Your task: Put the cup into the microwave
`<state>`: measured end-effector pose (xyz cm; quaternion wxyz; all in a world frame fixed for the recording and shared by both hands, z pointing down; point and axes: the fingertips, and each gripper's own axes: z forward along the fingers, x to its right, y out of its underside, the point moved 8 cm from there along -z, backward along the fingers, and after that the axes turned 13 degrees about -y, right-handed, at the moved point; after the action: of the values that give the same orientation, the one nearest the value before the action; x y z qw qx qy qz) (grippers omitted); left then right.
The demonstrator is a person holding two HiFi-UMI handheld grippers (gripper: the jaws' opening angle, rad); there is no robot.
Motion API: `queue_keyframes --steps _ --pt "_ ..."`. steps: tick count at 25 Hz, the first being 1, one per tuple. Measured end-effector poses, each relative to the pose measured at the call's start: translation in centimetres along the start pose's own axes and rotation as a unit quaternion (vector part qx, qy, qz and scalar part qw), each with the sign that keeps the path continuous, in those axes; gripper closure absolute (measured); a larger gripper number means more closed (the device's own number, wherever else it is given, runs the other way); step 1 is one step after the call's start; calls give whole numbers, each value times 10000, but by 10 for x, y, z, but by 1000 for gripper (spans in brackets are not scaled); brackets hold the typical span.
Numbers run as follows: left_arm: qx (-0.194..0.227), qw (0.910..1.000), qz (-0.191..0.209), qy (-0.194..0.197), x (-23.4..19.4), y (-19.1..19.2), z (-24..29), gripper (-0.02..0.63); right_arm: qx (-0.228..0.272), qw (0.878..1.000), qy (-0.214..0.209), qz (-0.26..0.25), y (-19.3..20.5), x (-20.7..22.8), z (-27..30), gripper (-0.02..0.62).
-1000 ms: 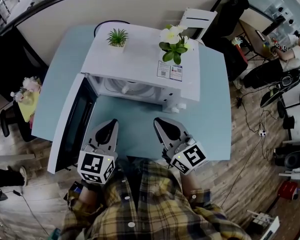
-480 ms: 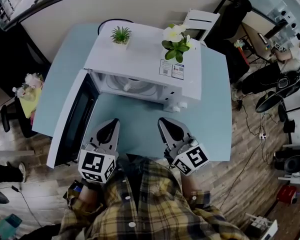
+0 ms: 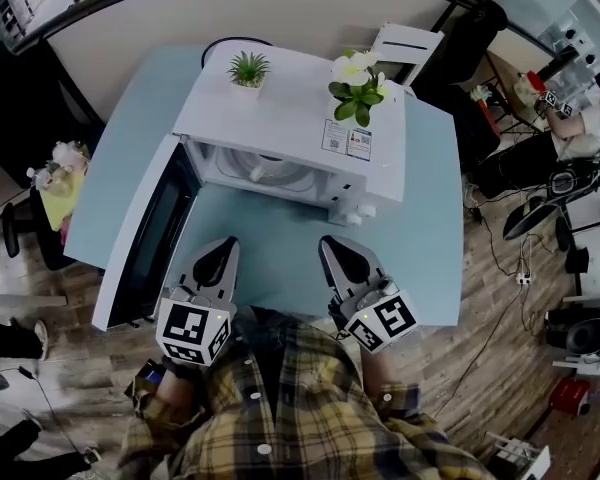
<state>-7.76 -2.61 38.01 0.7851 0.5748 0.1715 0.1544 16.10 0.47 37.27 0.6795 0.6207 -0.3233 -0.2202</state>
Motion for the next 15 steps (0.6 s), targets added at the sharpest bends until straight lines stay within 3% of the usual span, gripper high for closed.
queue_keyframes --steps 15 --pt "-17 9999 -29 -98 -4 2 -3 614 -36 10000 -1 89 4 2 4 594"
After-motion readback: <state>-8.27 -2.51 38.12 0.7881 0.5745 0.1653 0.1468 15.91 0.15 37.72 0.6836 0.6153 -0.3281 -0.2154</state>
